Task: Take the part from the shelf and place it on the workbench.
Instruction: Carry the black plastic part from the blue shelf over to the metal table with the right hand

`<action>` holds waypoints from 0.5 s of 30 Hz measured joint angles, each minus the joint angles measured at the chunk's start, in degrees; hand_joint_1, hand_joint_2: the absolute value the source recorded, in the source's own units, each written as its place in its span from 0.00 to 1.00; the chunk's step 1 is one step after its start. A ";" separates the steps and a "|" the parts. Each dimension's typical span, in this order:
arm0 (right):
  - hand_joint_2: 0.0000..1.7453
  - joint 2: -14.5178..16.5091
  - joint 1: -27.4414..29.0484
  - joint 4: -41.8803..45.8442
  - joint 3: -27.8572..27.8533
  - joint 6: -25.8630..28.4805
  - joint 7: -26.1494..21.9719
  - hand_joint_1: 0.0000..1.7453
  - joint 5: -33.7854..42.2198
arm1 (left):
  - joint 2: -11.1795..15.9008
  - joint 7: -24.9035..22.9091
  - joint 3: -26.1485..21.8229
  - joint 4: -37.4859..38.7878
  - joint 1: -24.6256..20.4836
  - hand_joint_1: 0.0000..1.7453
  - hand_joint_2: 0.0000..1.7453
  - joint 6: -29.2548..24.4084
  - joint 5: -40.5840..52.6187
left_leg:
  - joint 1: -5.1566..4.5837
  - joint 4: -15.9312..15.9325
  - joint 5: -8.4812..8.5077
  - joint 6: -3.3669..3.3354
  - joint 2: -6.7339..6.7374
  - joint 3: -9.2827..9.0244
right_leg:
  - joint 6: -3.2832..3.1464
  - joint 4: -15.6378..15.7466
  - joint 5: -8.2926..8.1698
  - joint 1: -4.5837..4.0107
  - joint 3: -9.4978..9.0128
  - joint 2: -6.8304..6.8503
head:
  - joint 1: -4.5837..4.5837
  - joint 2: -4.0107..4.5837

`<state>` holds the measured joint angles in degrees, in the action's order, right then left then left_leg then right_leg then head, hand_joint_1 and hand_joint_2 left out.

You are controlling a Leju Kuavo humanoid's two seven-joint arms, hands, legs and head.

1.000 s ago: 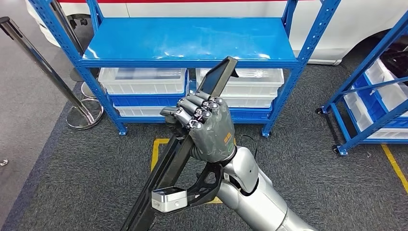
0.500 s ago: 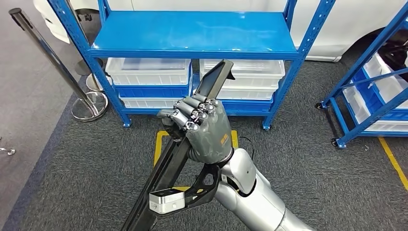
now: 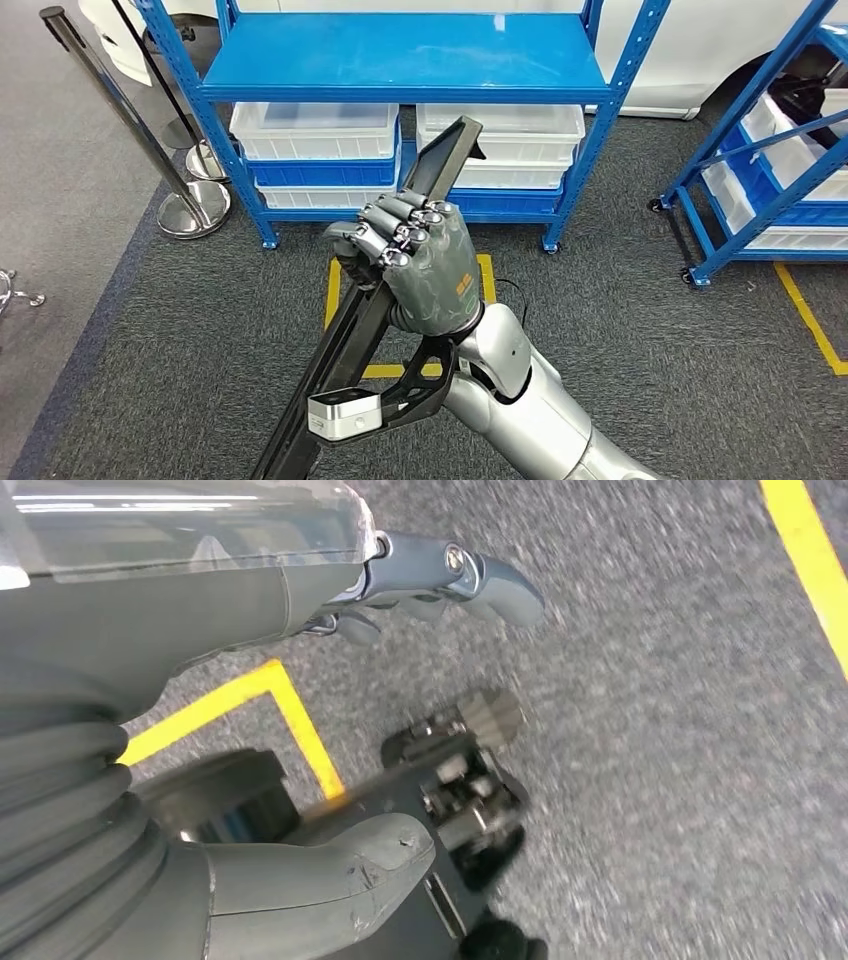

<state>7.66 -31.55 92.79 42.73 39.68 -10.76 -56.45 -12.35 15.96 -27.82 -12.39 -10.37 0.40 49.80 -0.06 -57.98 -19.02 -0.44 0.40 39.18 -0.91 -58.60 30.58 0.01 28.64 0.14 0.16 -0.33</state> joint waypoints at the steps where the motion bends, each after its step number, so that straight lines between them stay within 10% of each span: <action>1: 1.00 0.01 -0.06 -0.05 0.01 -0.01 0.02 1.00 0.06 | -0.01 0.01 0.00 0.00 0.00 0.00 1.00 0.05 0.03 | 0.11 0.08 -0.12 0.35 -0.05 0.32 | -0.31 0.28 -0.86 0.07 0.58 0.13 | -0.01 0.00; 6: 1.00 0.12 -0.11 -0.16 0.02 -0.18 0.30 1.00 1.04 | -0.02 0.23 -0.02 -0.01 0.16 0.00 1.00 0.32 0.20 | 0.69 -12.22 -12.03 1.70 -0.20 3.25 | -1.43 0.62 -5.17 0.40 5.15 0.59 | 0.02 0.00; 8: 1.00 0.12 -0.11 -0.23 0.02 -0.37 0.29 1.00 1.14 | -0.01 0.26 -0.02 -0.01 0.09 0.00 1.00 0.32 0.20 | 0.92 -16.61 -10.97 2.10 -0.20 2.33 | -1.23 0.29 -6.88 0.45 7.61 0.67 | 0.01 0.00; 10: 1.00 0.11 -0.13 -0.27 0.02 -0.51 0.29 1.00 1.19 | 0.00 0.26 -0.01 -0.01 0.00 0.00 1.00 0.27 0.18 | 1.16 -13.97 -7.79 2.37 -0.21 -2.01 | -0.82 -0.32 -8.46 0.61 10.09 0.68 | 0.02 0.00; 13: 1.00 0.15 -0.21 -0.21 0.02 -0.58 0.33 1.00 1.29 | -0.02 0.30 -0.01 -0.01 -0.44 0.00 1.00 0.23 0.20 | 0.98 -1.93 -10.78 2.05 -0.40 -11.21 | 0.16 -1.04 -10.38 0.61 12.14 0.64 | -0.01 0.00; 15: 1.00 0.14 -0.24 -0.11 0.03 -0.67 0.45 1.00 1.53 | -0.05 0.32 -0.01 -0.01 -0.51 0.00 1.00 0.24 0.23 | 0.65 0.99 -11.82 1.19 -0.50 -12.36 | 0.82 -0.67 -11.77 0.62 12.34 0.77 | -0.03 0.00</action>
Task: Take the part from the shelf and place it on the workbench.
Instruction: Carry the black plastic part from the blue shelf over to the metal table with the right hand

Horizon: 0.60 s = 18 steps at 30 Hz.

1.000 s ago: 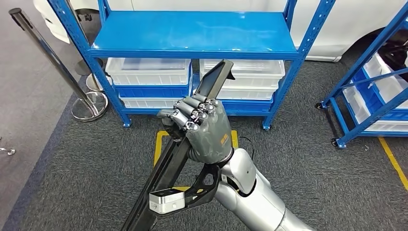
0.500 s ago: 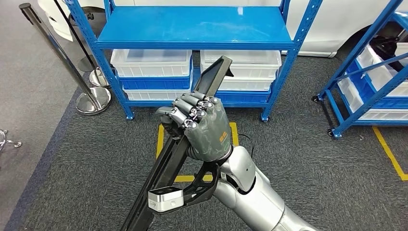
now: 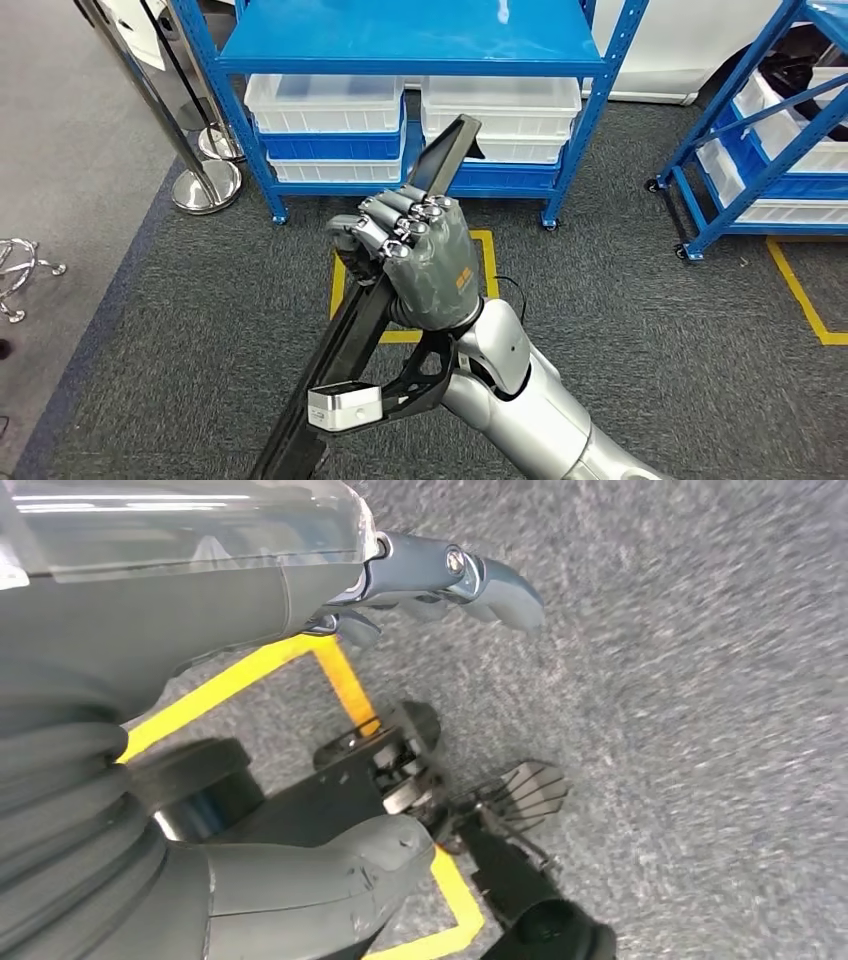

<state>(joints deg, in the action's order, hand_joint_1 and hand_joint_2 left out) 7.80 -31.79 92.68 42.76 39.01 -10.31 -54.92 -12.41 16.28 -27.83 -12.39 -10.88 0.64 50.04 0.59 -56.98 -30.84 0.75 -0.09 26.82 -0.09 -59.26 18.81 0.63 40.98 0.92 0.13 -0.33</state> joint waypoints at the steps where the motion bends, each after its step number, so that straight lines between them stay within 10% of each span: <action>1: 1.00 -0.05 0.01 0.03 0.00 -0.05 0.08 1.00 0.14 | -0.03 -0.03 0.00 0.00 0.06 0.00 1.00 0.00 0.09 | 0.04 -0.13 0.67 -0.48 0.18 0.62 | 0.31 0.16 -0.39 0.11 0.19 -0.06 | 0.01 0.00; 3: 1.00 -0.20 0.05 0.05 0.01 -0.11 0.25 1.00 0.27 | -0.08 -0.15 -0.01 0.00 0.14 0.00 1.00 -0.03 0.29 | 0.13 -0.01 2.38 -1.58 0.52 2.11 | 0.86 -1.58 2.57 0.24 1.28 -0.40 | -0.02 0.00; 6: 1.00 -0.44 0.13 0.05 0.01 -0.09 0.41 1.00 0.30 | -0.09 -0.24 -0.01 0.00 0.10 0.00 1.00 -0.07 0.46 | -0.12 -0.12 5.07 -2.47 0.74 5.22 | 1.24 -11.65 11.78 0.32 3.40 -0.68 | -0.06 0.00; 9: 1.00 -0.65 0.23 0.04 0.01 -0.08 0.43 1.00 0.30 | -0.09 -0.26 -0.01 0.00 0.12 0.00 1.00 -0.07 0.48 | -0.48 -0.62 7.39 -2.35 0.83 8.67 | 1.03 -16.98 10.44 0.27 1.70 -0.68 | -0.07 0.00; 11: 1.00 -0.67 0.21 0.09 0.01 -0.08 0.43 1.00 0.30 | -0.10 -0.25 0.00 -0.01 0.08 0.00 1.00 -0.07 0.48 | -0.63 -1.18 8.73 -2.05 0.79 10.74 | 0.46 -11.57 9.02 0.12 -4.26 -0.71 | -0.06 0.00; 14: 1.00 -0.52 0.03 0.30 0.01 -0.08 0.42 1.00 0.30 | -0.14 -0.21 0.01 -0.01 0.03 0.00 1.00 -0.07 0.48 | -0.65 -1.29 10.64 -1.22 0.70 12.04 | -0.15 -0.39 12.45 -0.54 -12.35 -0.79 | -0.05 0.00; 16: 1.00 -0.52 0.00 0.30 0.01 -0.08 0.42 1.00 0.30 | -0.20 -0.21 0.01 0.00 0.09 0.00 1.00 -0.07 0.48 | -0.45 -0.78 11.97 -0.57 0.67 12.32 | -0.56 1.10 11.92 -0.75 -12.21 -0.74 | -0.05 0.00; 18: 1.00 -0.55 0.06 0.25 0.01 -0.08 0.43 1.00 0.30 | -0.25 -0.25 0.01 0.00 0.28 0.00 1.00 -0.07 0.49 | -0.25 -2.03 9.86 0.06 0.53 13.26 | -1.35 1.38 10.31 -0.58 -10.98 -0.52 | -0.02 0.00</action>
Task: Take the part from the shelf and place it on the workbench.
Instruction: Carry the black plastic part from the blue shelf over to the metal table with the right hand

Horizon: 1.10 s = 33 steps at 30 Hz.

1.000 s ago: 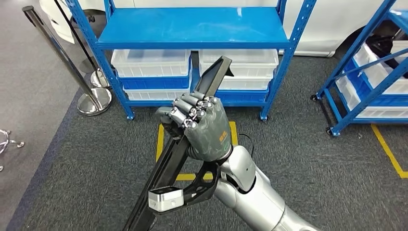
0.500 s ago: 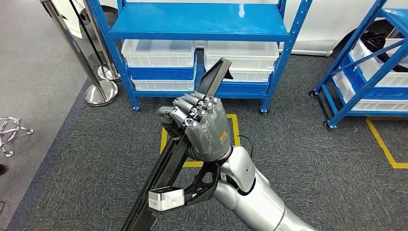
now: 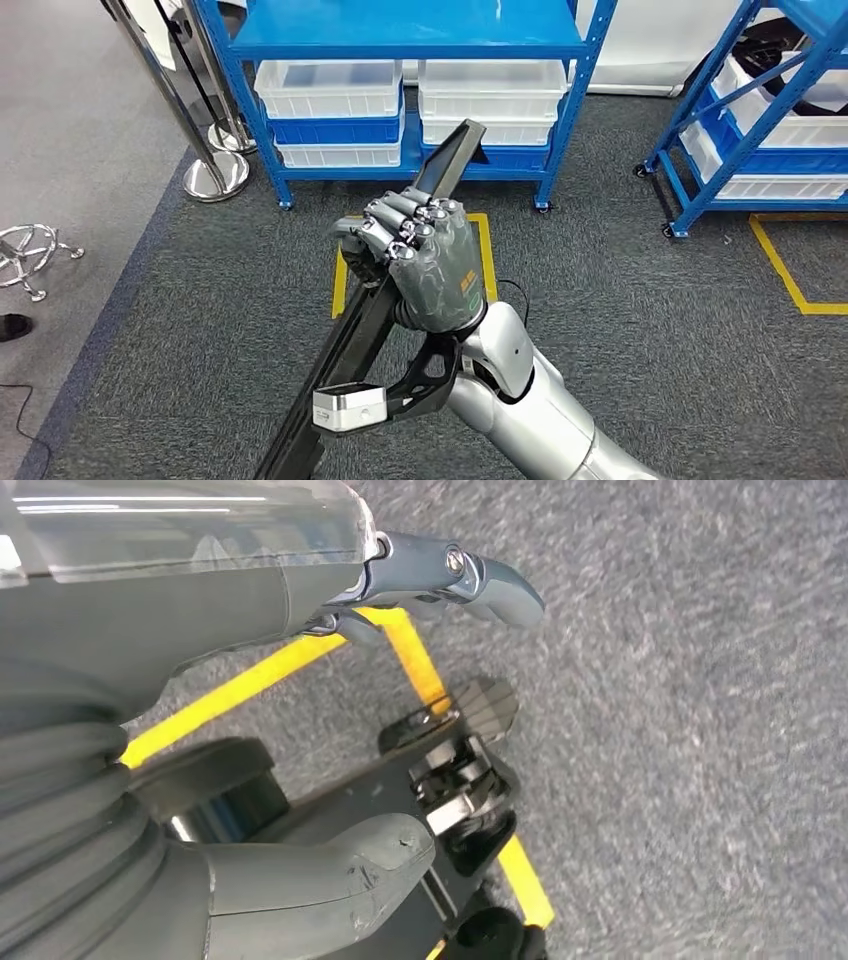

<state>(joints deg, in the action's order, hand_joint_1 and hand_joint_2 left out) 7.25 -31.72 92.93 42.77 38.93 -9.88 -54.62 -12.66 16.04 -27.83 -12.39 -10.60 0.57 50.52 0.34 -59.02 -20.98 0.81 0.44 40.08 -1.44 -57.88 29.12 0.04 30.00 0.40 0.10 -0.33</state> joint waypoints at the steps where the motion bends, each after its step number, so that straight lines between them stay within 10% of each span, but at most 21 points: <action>1: 1.00 -0.01 0.00 -0.04 0.00 -0.01 0.01 1.00 0.00 | 0.01 -0.02 -0.01 0.00 0.11 0.00 1.00 0.00 0.01 | 0.10 -2.07 -2.74 0.25 -0.06 0.76 | -0.39 0.08 -0.87 0.11 0.84 0.11 | 0.01 0.00; 4: 1.00 -0.03 -0.01 -0.13 0.00 -0.26 0.16 1.00 -0.16 | -0.01 0.00 0.00 0.00 0.14 0.00 1.00 0.03 0.06 | 0.25 -12.25 -10.54 0.59 -0.09 2.54 | -0.89 -0.09 -3.39 -0.09 4.03 0.18 | 0.05 0.00; 6: 1.00 -0.06 -0.01 -0.20 0.00 -0.69 0.31 1.00 -0.44 | -0.01 0.01 0.01 0.00 0.02 0.00 1.00 0.04 0.08 | 0.23 -14.99 -9.04 0.47 -0.10 0.82 | -0.84 -0.46 -5.19 -0.21 6.73 0.18 | 0.05 0.00; 8: 1.00 -0.08 -0.04 -0.24 0.00 -0.96 0.37 1.00 -0.66 | 0.00 0.02 0.01 -0.01 -0.14 0.00 1.00 0.04 0.08 | 0.09 -11.07 -6.48 0.07 -0.11 -4.37 | -0.65 -0.98 -6.80 -0.22 9.17 0.16 | 0.05 0.00; 12: 1.00 -0.08 -0.35 -0.05 0.00 -1.64 0.43 1.00 -0.89 | 0.01 0.24 0.03 -0.10 -0.87 0.00 1.00 -0.08 0.07 | -0.60 2.36 -10.29 -1.16 -0.14 -13.77 | 0.36 -1.05 -9.66 -0.17 11.15 0.37 | 0.03 0.00; 19: 1.00 -0.08 -0.43 -0.06 0.00 -1.93 0.46 1.00 -0.85 | 0.01 0.31 0.05 -0.11 -0.91 0.00 1.00 -0.11 0.05 | -0.81 2.59 -10.08 -1.59 -0.19 -13.48 | 0.72 -0.59 -10.55 0.04 11.15 0.50 | 0.04 0.00; 22: 1.00 -0.45 -0.54 -0.05 0.00 -2.72 0.46 1.00 0.17 | -0.07 0.67 0.08 -0.11 -0.71 0.00 1.00 -0.14 -0.05 | -0.39 3.34 -7.18 -2.68 0.23 -11.62 | 1.66 -4.61 -5.35 0.19 12.46 -0.03 | 0.01 0.00; 24: 1.00 -0.93 -0.67 -0.05 0.00 -3.27 0.20 1.00 1.00 | -0.11 1.44 0.15 -0.11 -0.65 0.00 1.00 -0.19 0.01 | -0.10 2.78 -3.74 -2.61 0.45 -7.01 | 2.62 -9.95 -2.50 0.95 9.84 -0.23 | -0.01 0.00; 26: 1.00 -1.23 -0.79 0.14 0.01 -3.38 -0.17 1.00 0.97 | -0.13 1.93 0.30 -0.11 -0.57 0.00 1.00 -0.19 0.30 | -0.02 1.39 -1.54 -1.69 0.45 -3.07 | 2.98 -6.75 -1.17 1.44 2.85 -0.26 | 0.00 0.00; 30: 1.00 -1.44 -0.91 0.41 0.02 -3.19 -0.49 1.00 0.26 | -0.15 1.91 0.67 -0.11 -0.29 0.00 1.00 -0.15 0.70 | 0.30 0.69 -0.39 -0.04 0.35 -1.97 | 1.31 -0.66 1.38 0.90 -0.47 -0.28 | 0.04 0.00; 33: 1.00 -1.54 -0.94 0.40 0.02 -3.19 -0.53 1.00 0.10 | -0.15 1.90 0.70 -0.11 0.00 0.00 1.00 -0.12 0.91 | 0.62 -5.06 -4.92 0.72 0.17 0.47 | -0.06 -0.49 0.17 0.90 0.40 -0.09 | 0.05 0.00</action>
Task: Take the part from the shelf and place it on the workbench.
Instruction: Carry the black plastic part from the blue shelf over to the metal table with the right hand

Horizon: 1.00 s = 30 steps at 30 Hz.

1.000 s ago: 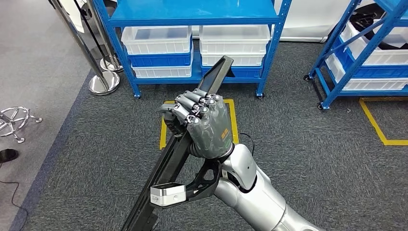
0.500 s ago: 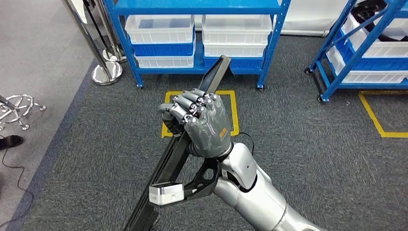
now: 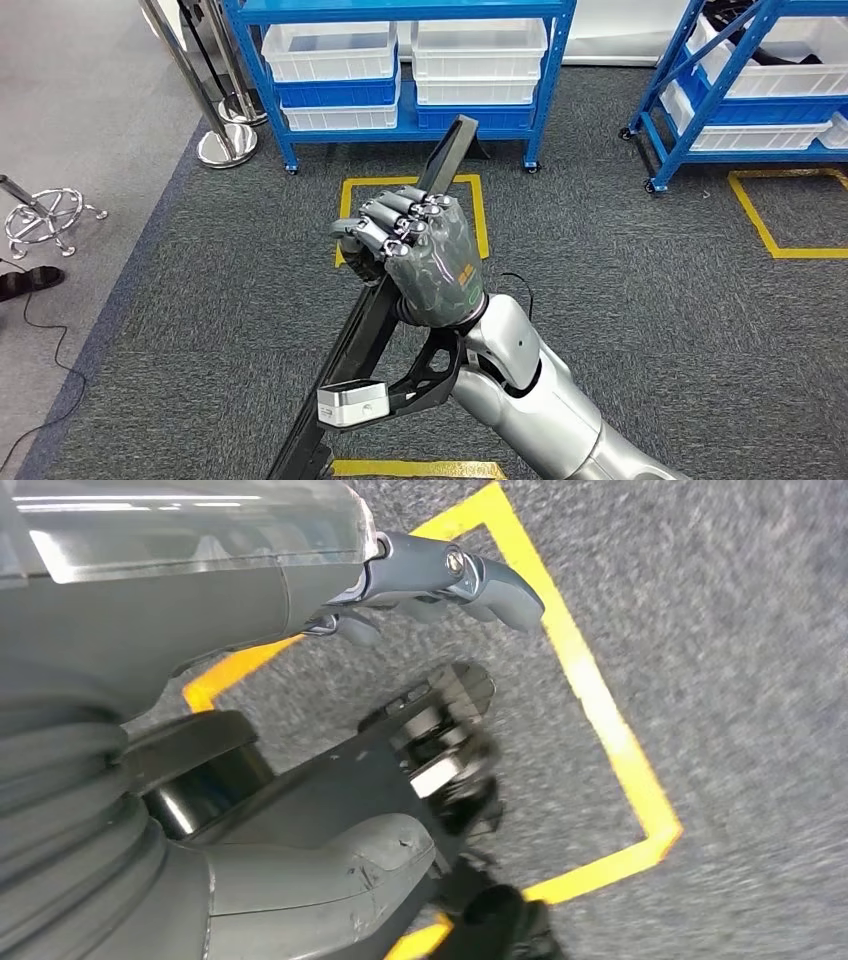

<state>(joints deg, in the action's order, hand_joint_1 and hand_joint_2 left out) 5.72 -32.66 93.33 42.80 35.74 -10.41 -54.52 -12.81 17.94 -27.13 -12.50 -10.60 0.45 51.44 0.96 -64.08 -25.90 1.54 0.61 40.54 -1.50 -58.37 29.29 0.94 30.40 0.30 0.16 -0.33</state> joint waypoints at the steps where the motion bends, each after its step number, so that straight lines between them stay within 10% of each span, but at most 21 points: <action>1: 1.00 0.00 0.00 0.00 0.00 0.00 -0.01 1.00 -0.01 | 0.00 0.00 0.01 0.00 0.09 0.00 1.00 0.01 0.02 | 0.03 -4.00 -2.36 0.20 -0.01 1.51 | -0.22 -0.08 -0.32 -0.12 0.45 0.00 | 0.00 0.00; 4: 1.00 -0.07 0.17 0.00 0.00 0.00 -0.01 1.00 0.25 | 0.03 -0.04 0.01 0.00 0.32 0.00 1.00 -0.08 0.08 | 0.03 -11.21 -4.93 0.29 -0.07 3.27 | -0.39 -0.43 -0.98 -0.59 1.69 -0.14 | -0.01 0.00; 10: 1.00 -0.34 0.24 0.26 0.00 0.00 -0.17 1.00 1.73 | 0.39 0.18 0.07 0.00 0.08 0.00 1.00 -0.98 -0.10 | -0.39 5.56 -0.43 -1.60 -3.48 -7.88 | 0.55 -0.66 -1.70 -0.42 2.49 -1.82 | 0.00 0.00; 14: 1.00 -0.40 0.08 0.45 0.01 -0.06 -1.00 1.00 2.62 | 0.60 0.67 0.07 0.00 -0.42 0.00 1.00 -1.53 -1.20 | -0.19 7.95 0.51 -2.68 -1.72 -8.79 | 1.87 -1.64 -1.19 -0.41 3.42 -2.19 | -0.01 0.00; 18: 1.00 -0.55 -0.02 0.45 0.03 -0.17 -1.38 1.00 3.04 | 0.55 1.18 0.04 0.00 -0.32 0.00 1.00 -1.62 -1.79 | -0.07 8.49 0.81 -3.19 0.43 -8.88 | 2.75 -13.90 4.38 -0.07 9.73 -0.94 | -0.03 0.00; 20: 1.00 -0.70 0.14 0.35 0.05 -0.22 -1.48 1.00 3.29 | 0.51 1.33 0.03 0.00 -0.02 0.00 1.00 -1.86 -2.00 | -0.01 8.16 0.63 -3.05 1.46 -8.75 | 3.18 -14.94 3.16 0.33 10.58 -0.59 | -0.03 0.00; 22: 1.00 -0.77 0.12 0.31 0.10 -0.24 -1.62 1.00 3.62 | 0.42 1.47 0.03 0.00 0.07 0.00 1.00 -2.11 -2.06 | 0.13 7.39 0.10 -2.59 2.33 -8.68 | 3.49 -8.25 -0.74 0.64 7.39 0.83 | -0.03 0.00; 25: 1.00 -0.76 -0.01 0.28 0.27 -0.23 -1.84 1.00 3.98 | 0.42 1.57 0.03 0.00 0.05 0.00 1.00 -2.47 -2.08 | -0.21 5.97 -0.82 -1.46 3.29 -8.24 | 2.71 -1.77 -2.68 0.20 4.55 2.61 | 0.02 0.00; 30: 1.00 -0.78 -0.18 0.27 0.38 -0.07 -2.29 1.00 4.80 | 0.47 1.30 0.03 0.00 -0.07 0.00 1.00 -3.65 -1.86 | 0.12 2.84 -3.53 -0.25 2.45 -7.03 | 0.69 -1.58 -3.18 0.11 5.13 0.20 | 0.05 0.00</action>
<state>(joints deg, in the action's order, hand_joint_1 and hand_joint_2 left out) 4.94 -32.84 93.60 43.17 35.67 -12.70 -49.72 -12.34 19.24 -27.10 -12.50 -10.67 -3.20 49.58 1.09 -61.24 -29.43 1.28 3.06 33.52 -0.81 -59.95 26.11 1.06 35.53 0.51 0.21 -0.33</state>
